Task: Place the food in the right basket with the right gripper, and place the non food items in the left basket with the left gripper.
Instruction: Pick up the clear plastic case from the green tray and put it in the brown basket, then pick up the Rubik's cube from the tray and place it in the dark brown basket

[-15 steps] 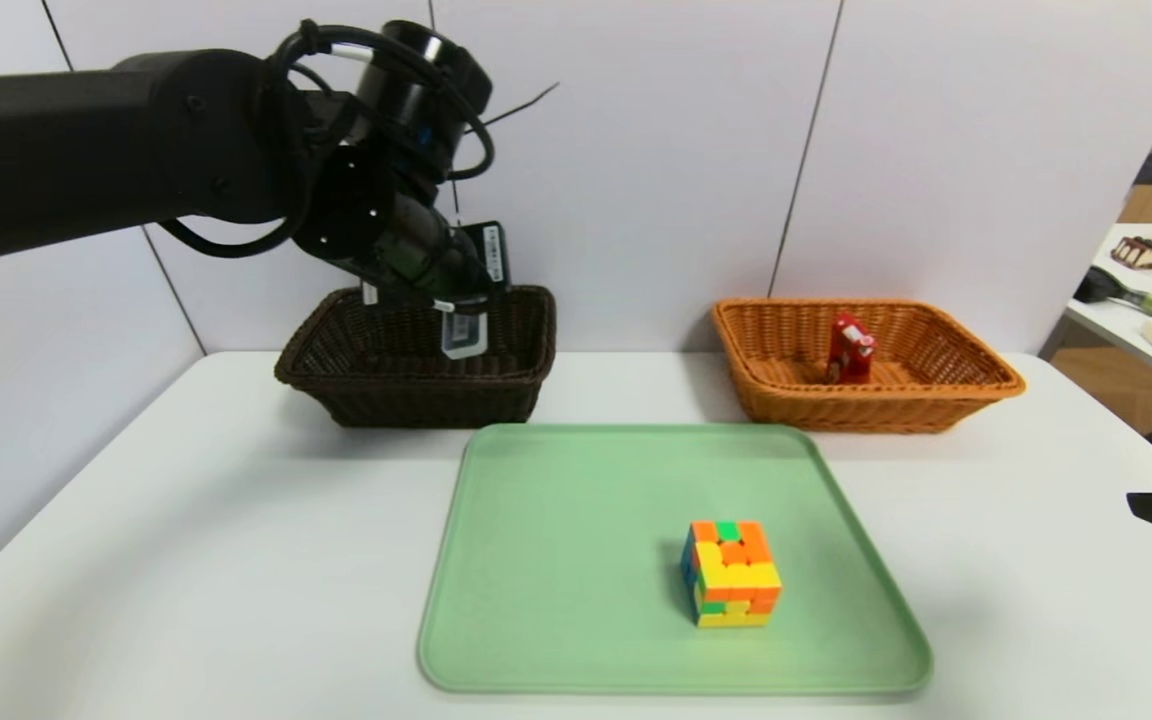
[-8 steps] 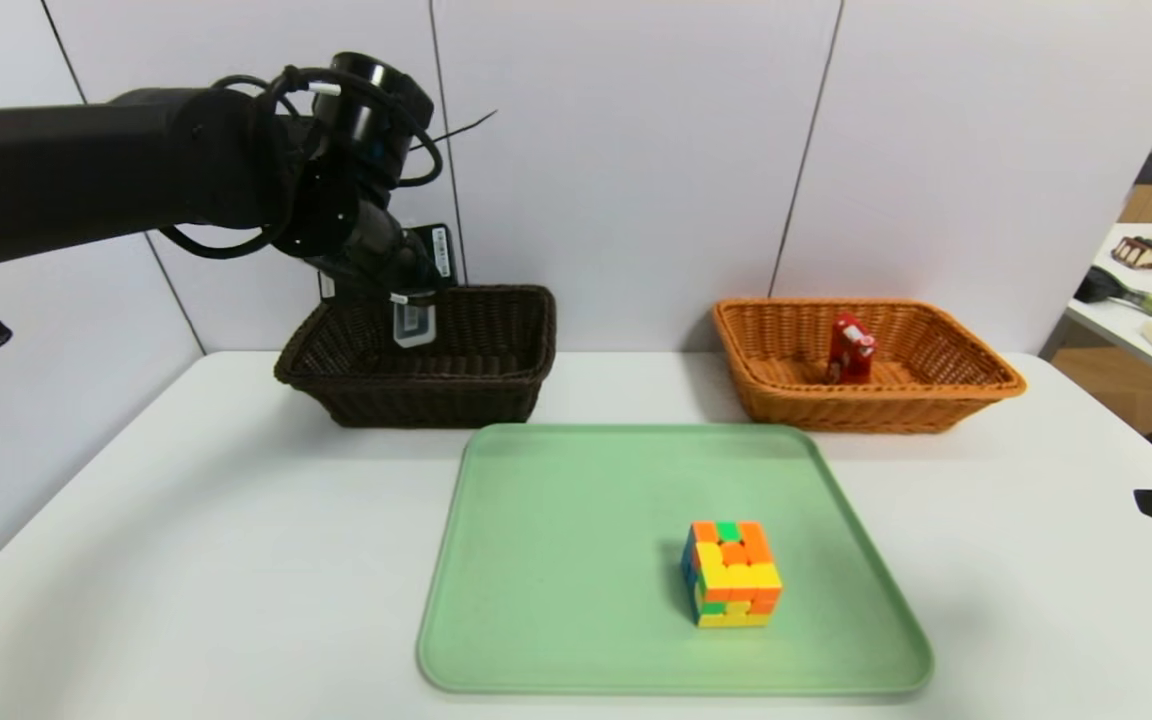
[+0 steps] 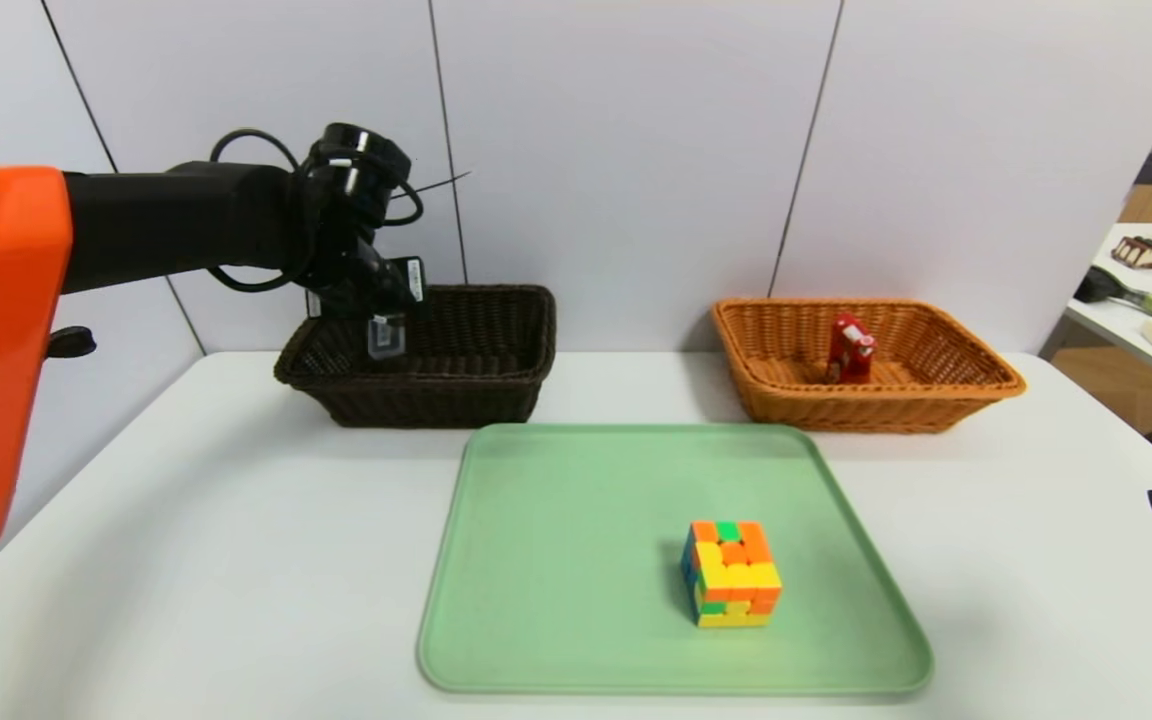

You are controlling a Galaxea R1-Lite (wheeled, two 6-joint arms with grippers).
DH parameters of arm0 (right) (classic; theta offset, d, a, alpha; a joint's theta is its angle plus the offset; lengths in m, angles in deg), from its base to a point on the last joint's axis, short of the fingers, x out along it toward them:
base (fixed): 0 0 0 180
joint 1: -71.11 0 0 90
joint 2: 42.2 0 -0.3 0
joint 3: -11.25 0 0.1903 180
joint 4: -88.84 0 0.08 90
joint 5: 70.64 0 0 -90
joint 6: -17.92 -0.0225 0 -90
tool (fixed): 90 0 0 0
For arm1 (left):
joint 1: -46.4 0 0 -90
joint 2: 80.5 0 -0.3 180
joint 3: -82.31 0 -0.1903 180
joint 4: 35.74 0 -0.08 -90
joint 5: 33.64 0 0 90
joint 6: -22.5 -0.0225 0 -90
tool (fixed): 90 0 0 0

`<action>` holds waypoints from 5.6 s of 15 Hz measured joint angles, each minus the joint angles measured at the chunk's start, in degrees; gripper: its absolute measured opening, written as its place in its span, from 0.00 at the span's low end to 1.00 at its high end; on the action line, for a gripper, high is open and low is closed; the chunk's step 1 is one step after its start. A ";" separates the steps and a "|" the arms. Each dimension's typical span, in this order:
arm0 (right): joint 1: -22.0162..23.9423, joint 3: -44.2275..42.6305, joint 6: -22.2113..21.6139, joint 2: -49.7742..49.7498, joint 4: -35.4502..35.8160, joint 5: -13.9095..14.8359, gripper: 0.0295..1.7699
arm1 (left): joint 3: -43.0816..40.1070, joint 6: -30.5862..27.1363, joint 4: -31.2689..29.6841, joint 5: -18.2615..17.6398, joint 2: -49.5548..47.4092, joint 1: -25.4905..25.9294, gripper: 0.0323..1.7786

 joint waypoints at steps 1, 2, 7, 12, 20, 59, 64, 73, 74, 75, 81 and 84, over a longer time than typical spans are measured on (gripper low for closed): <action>0.00 0.11 0.02 -0.05 -0.02 0.02 0.96 | 0.02 -0.41 0.00 0.00 0.40 0.30 0.34; -0.02 0.22 0.02 -0.09 -0.11 0.00 0.96 | 0.02 -0.52 0.00 -0.01 0.66 0.34 0.34; -0.07 0.57 0.24 -0.13 -0.28 -0.04 0.96 | 0.11 -0.63 -0.07 0.07 1.38 0.67 0.34; -0.05 0.71 0.30 -0.11 -0.26 -0.06 0.96 | 0.18 -0.83 -0.79 0.18 1.77 0.95 0.62; -0.07 1.15 0.30 -0.09 -0.09 -0.06 0.96 | 0.11 -1.24 1.24 0.35 -1.96 -1.58 0.84; 1.77 4.40 -1.08 -1.77 -0.30 0.46 0.96 | 0.63 25.66 13.79 11.76 5.78 -48.42 0.95; 1.79 4.77 -1.00 -1.97 -0.02 0.38 0.96 | 0.66 24.86 14.06 13.60 7.85 -48.81 0.95; 1.79 4.71 -0.89 -1.93 -0.02 0.24 0.96 | 0.68 20.54 16.52 18.02 10.06 -48.56 0.95; 1.79 4.73 -0.89 -1.93 -0.02 0.22 0.96 | 0.66 20.18 17.73 18.30 10.08 -48.56 0.95; 1.79 4.73 -0.89 -1.93 0.00 0.22 0.96 | 0.66 20.07 18.38 18.38 10.11 -48.53 0.95; 1.72 4.84 -0.78 -1.93 -0.02 0.09 0.96 | 0.66 20.21 13.46 17.93 9.95 -48.57 0.95; 1.68 4.84 -0.78 -1.90 0.00 0.02 0.96 | 0.66 20.42 13.65 17.64 9.79 -48.56 0.92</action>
